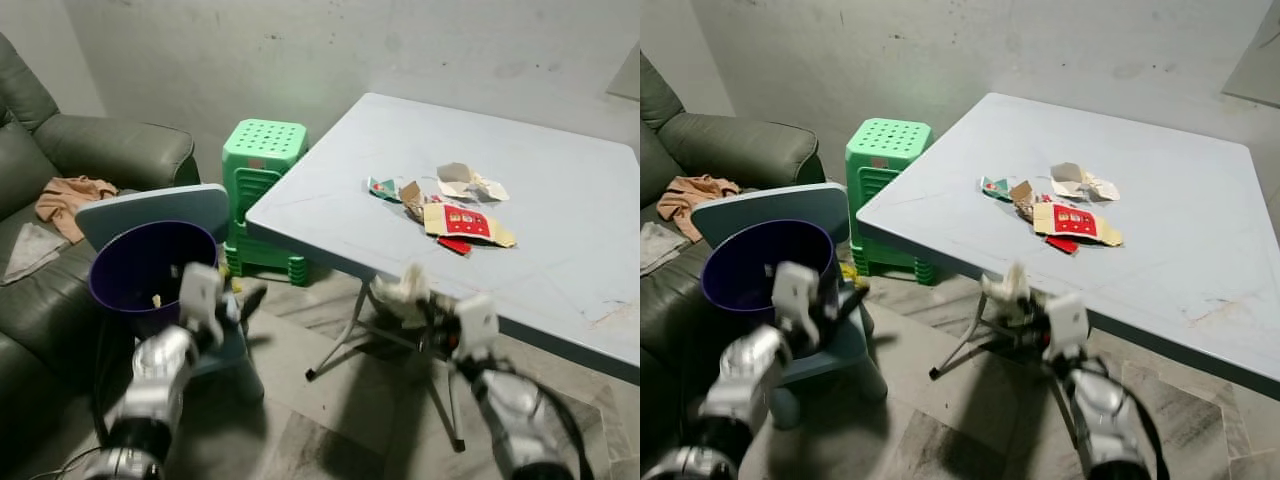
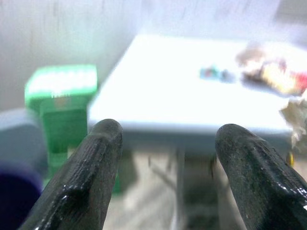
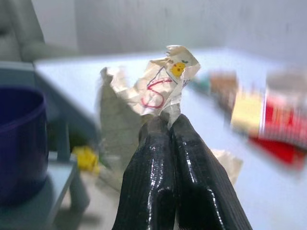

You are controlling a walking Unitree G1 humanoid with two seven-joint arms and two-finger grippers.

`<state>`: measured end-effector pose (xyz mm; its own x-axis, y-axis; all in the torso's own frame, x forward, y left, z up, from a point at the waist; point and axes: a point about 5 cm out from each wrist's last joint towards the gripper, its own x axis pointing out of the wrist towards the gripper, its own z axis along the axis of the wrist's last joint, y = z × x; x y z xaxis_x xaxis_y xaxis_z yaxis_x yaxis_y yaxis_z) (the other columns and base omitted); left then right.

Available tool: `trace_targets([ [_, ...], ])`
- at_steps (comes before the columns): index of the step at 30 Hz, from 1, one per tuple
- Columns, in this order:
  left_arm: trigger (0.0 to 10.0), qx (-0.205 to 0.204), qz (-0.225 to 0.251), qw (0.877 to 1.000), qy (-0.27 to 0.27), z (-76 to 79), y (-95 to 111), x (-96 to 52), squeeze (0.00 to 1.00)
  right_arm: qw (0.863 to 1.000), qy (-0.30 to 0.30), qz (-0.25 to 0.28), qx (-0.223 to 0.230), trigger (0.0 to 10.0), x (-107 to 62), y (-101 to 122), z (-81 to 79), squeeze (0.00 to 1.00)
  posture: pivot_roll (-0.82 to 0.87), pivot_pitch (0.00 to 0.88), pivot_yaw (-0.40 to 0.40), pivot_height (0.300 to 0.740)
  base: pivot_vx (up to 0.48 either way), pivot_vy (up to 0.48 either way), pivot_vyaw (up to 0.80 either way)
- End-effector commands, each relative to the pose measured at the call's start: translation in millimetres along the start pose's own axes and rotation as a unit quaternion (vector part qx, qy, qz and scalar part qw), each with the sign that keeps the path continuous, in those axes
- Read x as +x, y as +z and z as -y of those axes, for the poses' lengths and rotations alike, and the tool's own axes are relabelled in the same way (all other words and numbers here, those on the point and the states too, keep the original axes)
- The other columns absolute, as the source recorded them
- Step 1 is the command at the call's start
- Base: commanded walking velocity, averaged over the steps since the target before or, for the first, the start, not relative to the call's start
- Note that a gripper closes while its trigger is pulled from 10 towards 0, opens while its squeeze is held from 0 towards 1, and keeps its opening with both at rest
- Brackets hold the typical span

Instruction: Picking trash to rubbish bin

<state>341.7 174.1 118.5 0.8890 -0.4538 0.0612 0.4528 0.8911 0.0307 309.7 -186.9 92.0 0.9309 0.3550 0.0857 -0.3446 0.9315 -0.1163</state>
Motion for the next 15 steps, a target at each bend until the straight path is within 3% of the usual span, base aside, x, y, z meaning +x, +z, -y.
trace_targets([
  [1, 10.0, 0.003, 0.011, 1.000, -0.011, -2.0, 11, 4.3, 0.00, 1.000, 0.000, 0.016, -0.005, 10.0, 4.1, 11, 5.4, 0.00, -0.05, 0.000, -0.039, 0.740, 0.000, 0.000, 0.00],
  [2, 10.0, 0.003, 0.011, 1.000, -0.011, -2.0, 11, 4.3, 0.00, 1.000, 0.000, 0.016, -0.005, 10.0, 4.1, 11, 5.4, 0.00, -0.05, 0.000, -0.039, 0.740, 0.000, 0.000, 0.00],
  [3, 10.0, 0.005, 0.029, 0.999, -0.024, -3.9, 27, 10.7, 0.00, 0.999, 0.009, 0.032, -0.016, 10.0, 10.5, 24, 7.9, 0.00, -0.04, 0.000, -0.039, 0.740, 0.000, 0.000, 0.00],
  [5, 10.0, 0.010, 0.041, 0.998, -0.036, -4.7, 39, 14.5, 0.00, 0.999, 0.015, 0.045, -0.022, 10.0, 14.3, 34, 9.2, 0.00, -0.04, 0.000, -0.038, 0.740, 0.000, 0.000, 0.00],
  [10, 10.0, 0.030, 0.052, 0.996, -0.063, -3.0, 54, 18.8, 0.00, 0.998, 0.021, 0.059, -0.026, 10.0, 18.5, 47, 10.8, 0.00, -0.04, 0.000, -0.038, 0.740, 0.000, 0.000, 0.00],
  [15, 10.0, 0.098, 0.072, 0.984, -0.132, 9.9, 78, 30.1, 0.00, 0.996, 0.035, 0.079, -0.034, 10.0, 28.7, 65, 11.9, 0.00, -0.05, 0.000, -0.036, 0.740, 0.000, 0.000, 0.00],
])
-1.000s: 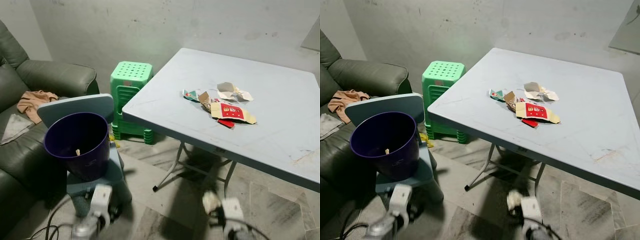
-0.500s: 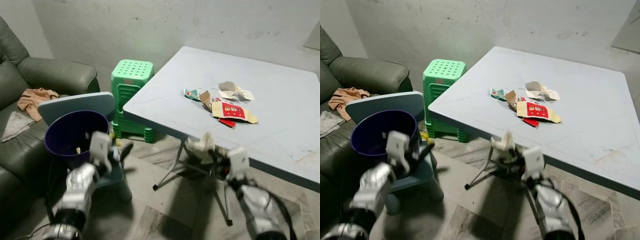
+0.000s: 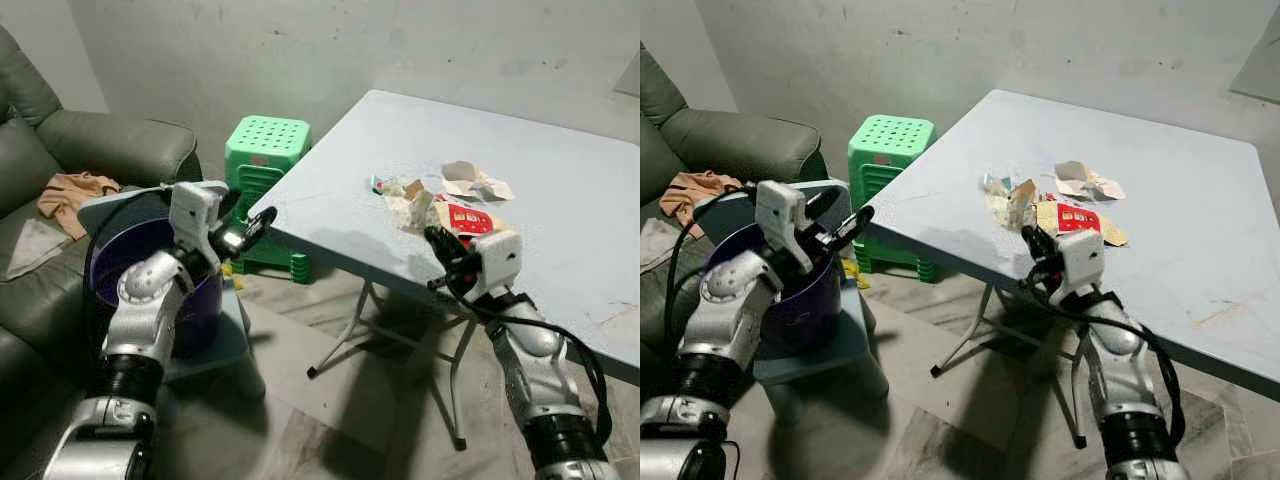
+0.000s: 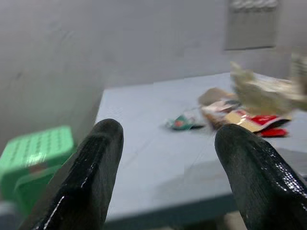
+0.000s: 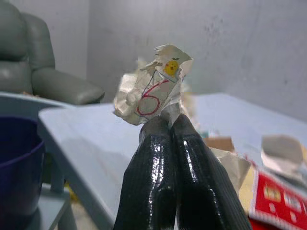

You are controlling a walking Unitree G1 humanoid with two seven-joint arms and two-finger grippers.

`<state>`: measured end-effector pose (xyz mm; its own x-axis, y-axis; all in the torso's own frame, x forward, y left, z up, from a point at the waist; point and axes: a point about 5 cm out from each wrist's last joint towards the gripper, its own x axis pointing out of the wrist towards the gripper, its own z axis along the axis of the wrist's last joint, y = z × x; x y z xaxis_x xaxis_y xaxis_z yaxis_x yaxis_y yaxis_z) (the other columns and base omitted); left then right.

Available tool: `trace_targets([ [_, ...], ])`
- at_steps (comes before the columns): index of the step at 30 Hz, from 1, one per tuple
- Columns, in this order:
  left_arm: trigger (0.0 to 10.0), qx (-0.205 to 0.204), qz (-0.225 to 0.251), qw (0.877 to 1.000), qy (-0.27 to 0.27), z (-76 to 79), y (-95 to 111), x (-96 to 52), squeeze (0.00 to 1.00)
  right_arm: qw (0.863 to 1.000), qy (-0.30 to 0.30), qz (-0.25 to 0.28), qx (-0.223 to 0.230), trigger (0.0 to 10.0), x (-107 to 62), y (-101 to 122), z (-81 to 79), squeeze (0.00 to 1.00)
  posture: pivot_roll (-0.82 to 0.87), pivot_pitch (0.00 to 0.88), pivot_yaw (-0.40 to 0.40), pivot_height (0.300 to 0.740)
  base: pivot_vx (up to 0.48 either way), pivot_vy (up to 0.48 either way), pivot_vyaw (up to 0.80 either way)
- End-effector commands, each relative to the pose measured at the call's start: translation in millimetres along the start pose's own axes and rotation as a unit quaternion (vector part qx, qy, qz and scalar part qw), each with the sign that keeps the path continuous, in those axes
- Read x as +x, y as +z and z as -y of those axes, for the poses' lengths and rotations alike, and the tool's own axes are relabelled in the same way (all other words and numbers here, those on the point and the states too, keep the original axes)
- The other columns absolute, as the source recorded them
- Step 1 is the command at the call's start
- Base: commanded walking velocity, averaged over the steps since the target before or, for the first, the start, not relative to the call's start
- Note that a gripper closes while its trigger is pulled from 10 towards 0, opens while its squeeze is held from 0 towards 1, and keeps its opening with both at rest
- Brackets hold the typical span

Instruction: Picking trash to rubbish bin

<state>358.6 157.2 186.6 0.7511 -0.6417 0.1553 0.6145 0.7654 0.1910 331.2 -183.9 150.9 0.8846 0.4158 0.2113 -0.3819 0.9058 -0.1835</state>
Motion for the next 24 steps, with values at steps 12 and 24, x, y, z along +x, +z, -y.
trace_targets([
  [12, 10.0, 0.175, 0.020, 0.965, -0.192, 25.8, 40, 27.5, 0.00, 0.992, 0.119, 0.044, -0.004, 10.0, 22.6, 49, -6.2, 0.00, -0.05, 0.000, -0.029, 0.740, 0.000, 0.000, 0.00],
  [24, 10.0, 0.267, 0.016, 0.930, -0.253, 27.1, 50, 35.2, 0.00, 0.979, 0.203, 0.022, -0.016, 10.0, 19.0, 68, -8.0, 0.00, -0.07, 0.000, -0.017, 0.740, 0.000, 0.000, 0.00],
])
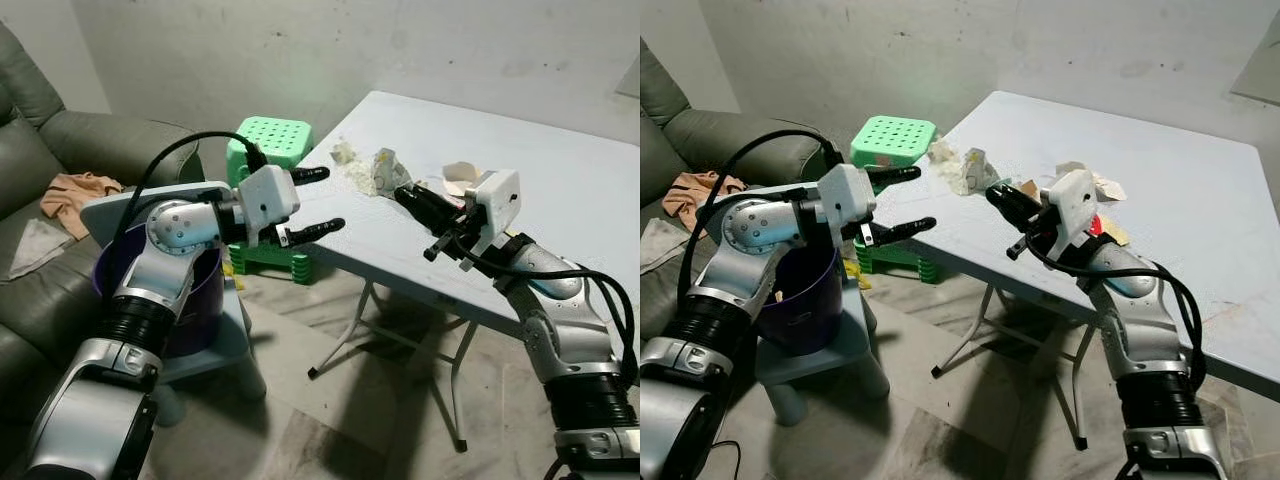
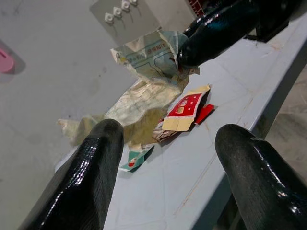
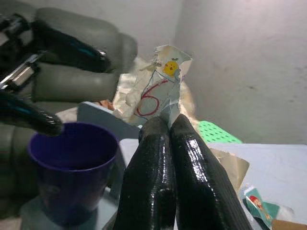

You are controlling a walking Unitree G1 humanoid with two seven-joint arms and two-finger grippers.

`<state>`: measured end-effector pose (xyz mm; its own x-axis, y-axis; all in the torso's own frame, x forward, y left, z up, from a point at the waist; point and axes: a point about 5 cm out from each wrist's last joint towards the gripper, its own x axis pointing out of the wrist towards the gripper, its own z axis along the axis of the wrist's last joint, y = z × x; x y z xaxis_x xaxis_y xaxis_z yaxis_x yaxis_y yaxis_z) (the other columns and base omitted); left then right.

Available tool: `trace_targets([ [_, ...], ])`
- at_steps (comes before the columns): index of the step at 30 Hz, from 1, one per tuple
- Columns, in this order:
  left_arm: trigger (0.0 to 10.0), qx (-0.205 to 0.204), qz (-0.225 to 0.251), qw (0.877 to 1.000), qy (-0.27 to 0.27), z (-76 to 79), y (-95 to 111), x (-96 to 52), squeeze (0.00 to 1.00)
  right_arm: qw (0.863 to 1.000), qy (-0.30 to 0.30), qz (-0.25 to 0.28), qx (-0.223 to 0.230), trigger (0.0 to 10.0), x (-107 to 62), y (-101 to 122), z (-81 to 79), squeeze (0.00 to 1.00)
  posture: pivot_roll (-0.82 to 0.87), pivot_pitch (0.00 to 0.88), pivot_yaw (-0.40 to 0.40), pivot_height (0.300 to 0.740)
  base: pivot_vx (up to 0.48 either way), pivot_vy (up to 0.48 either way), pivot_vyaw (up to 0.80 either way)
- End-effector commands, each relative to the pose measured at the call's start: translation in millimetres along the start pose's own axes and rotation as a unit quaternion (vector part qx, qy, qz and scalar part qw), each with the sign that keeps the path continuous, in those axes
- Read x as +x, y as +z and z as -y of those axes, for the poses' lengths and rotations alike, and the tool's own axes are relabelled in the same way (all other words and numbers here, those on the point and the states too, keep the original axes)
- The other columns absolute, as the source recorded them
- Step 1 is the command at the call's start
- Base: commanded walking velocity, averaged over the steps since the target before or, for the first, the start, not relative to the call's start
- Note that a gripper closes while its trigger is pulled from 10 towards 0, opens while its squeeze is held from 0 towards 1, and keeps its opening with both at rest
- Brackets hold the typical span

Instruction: Picking trash to rubbish bin

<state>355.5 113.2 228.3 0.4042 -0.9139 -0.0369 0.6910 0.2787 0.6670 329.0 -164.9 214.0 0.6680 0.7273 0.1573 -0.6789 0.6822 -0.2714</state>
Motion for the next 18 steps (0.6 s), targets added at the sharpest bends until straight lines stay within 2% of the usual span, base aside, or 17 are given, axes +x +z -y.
trace_targets([
  [1, 10.0, 0.027, 0.000, 0.999, -0.017, -5.3, 6, 1.6, 0.00, 1.000, 0.016, -0.003, -0.007, 10.0, -0.1, 5, -0.9, 0.00, -0.07, 0.000, -0.018, 0.740, 0.000, 0.000, 0.00],
  [4, 10.0, 0.036, 0.001, 0.999, -0.022, -6.6, 8, 1.6, 0.00, 1.000, 0.025, -0.016, -0.005, 10.0, -2.2, 5, -0.1, 0.00, -0.07, 0.000, -0.018, 0.740, 0.000, 0.000, 0.00],
  [6, 10.0, 0.067, 0.003, 0.997, -0.033, -7.6, 11, 1.2, 0.00, 0.998, 0.021, -0.051, -0.015, 10.0, -6.6, 0, 4.8, 0.00, -0.08, 0.000, -0.018, 0.740, 0.000, 0.000, 0.00],
  [10, 10.0, 0.093, 0.024, 0.995, -0.040, -7.7, 22, 1.7, 0.00, 0.996, -0.002, -0.083, -0.023, 10.0, -11.1, -10, 13.8, 0.00, -0.08, 0.000, -0.022, 0.740, 0.000, 0.000, 0.00],
  [18, 10.0, 0.113, 0.023, 0.992, -0.054, -6.3, 24, 1.0, 0.00, 0.996, 0.043, -0.077, -0.014, 10.0, -7.8, -1, 7.8, 0.00, -0.07, 0.000, -0.027, 0.740, 0.000, 0.000, 0.00],
])
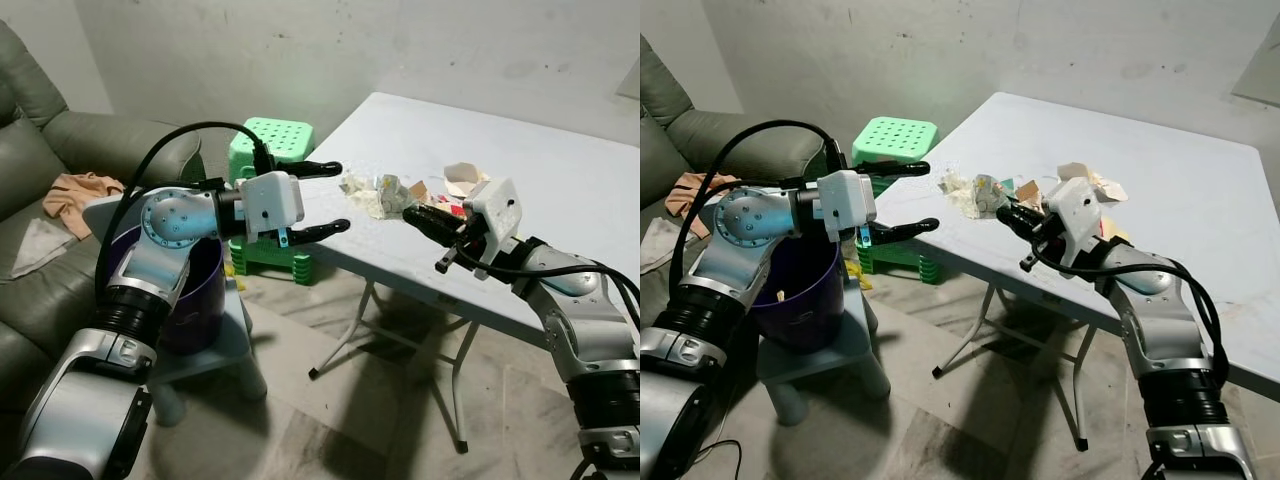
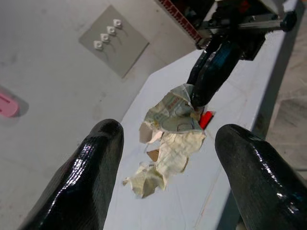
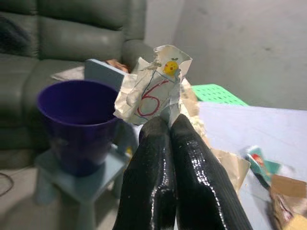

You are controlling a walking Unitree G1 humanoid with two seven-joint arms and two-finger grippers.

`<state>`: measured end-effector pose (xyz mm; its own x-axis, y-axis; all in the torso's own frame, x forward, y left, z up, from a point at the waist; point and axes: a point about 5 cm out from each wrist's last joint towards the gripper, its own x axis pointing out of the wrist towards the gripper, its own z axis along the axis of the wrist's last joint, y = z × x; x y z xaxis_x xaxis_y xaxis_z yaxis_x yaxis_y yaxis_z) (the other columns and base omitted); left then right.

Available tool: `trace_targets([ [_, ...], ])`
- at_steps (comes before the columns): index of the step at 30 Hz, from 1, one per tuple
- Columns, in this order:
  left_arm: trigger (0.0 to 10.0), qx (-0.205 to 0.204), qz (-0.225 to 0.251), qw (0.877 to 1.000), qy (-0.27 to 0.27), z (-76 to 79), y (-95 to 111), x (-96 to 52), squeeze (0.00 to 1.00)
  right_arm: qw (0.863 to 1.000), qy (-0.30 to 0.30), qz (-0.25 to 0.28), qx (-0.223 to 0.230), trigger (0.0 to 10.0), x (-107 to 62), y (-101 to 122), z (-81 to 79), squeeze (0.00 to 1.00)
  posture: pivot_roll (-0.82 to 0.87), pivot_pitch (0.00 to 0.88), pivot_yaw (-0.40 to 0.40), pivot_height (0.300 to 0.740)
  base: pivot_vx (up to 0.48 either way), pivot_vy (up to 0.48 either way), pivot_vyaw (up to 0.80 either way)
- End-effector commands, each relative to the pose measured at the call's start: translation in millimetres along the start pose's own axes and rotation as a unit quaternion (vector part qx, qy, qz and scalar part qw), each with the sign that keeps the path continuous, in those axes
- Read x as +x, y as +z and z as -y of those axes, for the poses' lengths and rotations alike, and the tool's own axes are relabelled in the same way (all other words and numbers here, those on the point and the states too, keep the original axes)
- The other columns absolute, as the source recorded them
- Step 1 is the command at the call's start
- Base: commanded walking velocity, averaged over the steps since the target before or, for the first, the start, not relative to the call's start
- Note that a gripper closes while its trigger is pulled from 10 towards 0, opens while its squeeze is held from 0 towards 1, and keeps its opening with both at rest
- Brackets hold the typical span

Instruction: Picking trash to rubbish bin

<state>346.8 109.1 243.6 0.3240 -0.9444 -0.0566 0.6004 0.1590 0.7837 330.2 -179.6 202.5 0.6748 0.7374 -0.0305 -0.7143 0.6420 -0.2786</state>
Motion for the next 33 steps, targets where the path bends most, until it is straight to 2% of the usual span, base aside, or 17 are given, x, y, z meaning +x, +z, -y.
trace_targets([
  [1, 10.0, 0.025, -0.001, 1.000, -0.018, -4.5, 6, 1.4, 0.00, 1.000, 0.015, 0.012, -0.013, 10.0, 1.8, 12, 0.2, 0.00, -0.07, 0.000, -0.027, 0.740, 0.000, 0.000, 0.00],
  [9, 10.0, 0.028, -0.009, 0.999, -0.026, -4.7, 3, -1.5, 0.00, 0.997, 0.063, 0.048, 0.005, 10.0, 0.9, 36, -3.7, 0.00, -0.07, 0.000, -0.023, 0.740, 0.000, 0.000, 0.00],
  [15, 10.0, 0.034, -0.016, 0.999, -0.029, -6.7, 2, -3.4, 0.00, 0.992, 0.100, 0.068, 0.024, 10.0, -8.0, 54, -7.4, 0.00, -0.08, 0.000, -0.016, 0.740, 0.000, 0.000, 0.00],
  [21, 10.0, 0.044, -0.019, 0.998, -0.030, -11.2, 3, -3.9, 0.00, 0.987, 0.145, 0.068, 0.026, 10.0, -13.7, 63, -16.7, 0.00, -0.08, 0.000, -0.013, 0.740, 0.000, 0.000, 0.00],
  [26, 10.0, 0.041, -0.006, 0.999, -0.029, -14.5, 7, -2.6, 0.00, 0.985, 0.155, 0.063, 0.032, 10.0, -14.6, 64, -19.4, 0.00, -0.08, 0.000, -0.012, 0.740, 0.000, 0.000, 0.00],
  [27, 3.4, 0.037, 0.000, 0.999, -0.025, -15.7, 8, -2.7, 0.00, 0.985, 0.156, 0.058, 0.034, 10.0, -14.6, 63, -20.5, 0.00, -0.08, 0.000, -0.012, 0.740, 0.000, 0.000, 0.00],
  [28, 0.0, 0.032, 0.005, 0.999, -0.023, -16.5, 8, -3.0, 0.00, 0.985, 0.156, 0.057, 0.034, 10.0, -14.7, 63, -21.0, 0.00, -0.08, 0.000, -0.012, 0.740, 0.000, 0.000, 0.00],
  [33, 0.0, 0.024, 0.014, 0.999, -0.023, -17.5, 10, -3.9, 0.00, 0.986, 0.155, 0.054, 0.039, 10.0, -15.1, 63, -21.7, 0.00, -0.08, 0.000, -0.013, 0.740, 0.000, 0.000, 0.00],
])
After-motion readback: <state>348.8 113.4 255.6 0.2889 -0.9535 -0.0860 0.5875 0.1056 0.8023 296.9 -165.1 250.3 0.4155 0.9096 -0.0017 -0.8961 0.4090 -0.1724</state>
